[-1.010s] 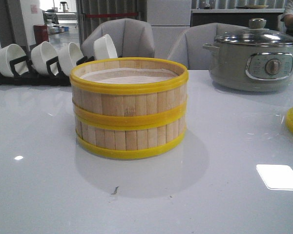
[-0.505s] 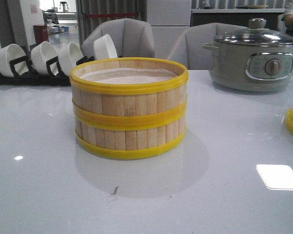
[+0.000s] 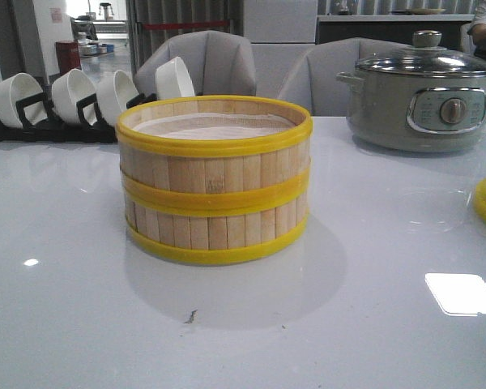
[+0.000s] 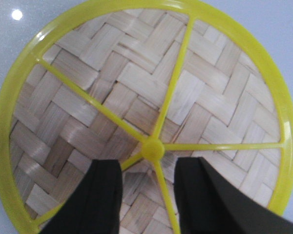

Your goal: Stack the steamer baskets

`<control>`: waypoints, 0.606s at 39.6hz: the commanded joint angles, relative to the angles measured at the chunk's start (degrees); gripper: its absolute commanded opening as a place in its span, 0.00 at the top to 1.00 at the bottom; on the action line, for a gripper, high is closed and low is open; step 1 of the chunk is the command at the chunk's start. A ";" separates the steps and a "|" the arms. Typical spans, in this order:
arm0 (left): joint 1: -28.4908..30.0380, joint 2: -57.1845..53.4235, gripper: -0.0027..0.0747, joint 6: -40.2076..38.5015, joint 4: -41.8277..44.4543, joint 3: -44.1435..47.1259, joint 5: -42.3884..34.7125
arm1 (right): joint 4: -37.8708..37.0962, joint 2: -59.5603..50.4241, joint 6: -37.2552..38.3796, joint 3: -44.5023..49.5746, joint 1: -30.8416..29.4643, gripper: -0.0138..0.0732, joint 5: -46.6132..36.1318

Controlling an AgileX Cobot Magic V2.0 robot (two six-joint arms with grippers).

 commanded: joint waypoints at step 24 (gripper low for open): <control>0.02 -0.19 0.85 -0.42 0.11 -1.64 -4.84 | -1.08 -0.60 -0.44 -2.19 -0.57 0.53 -4.52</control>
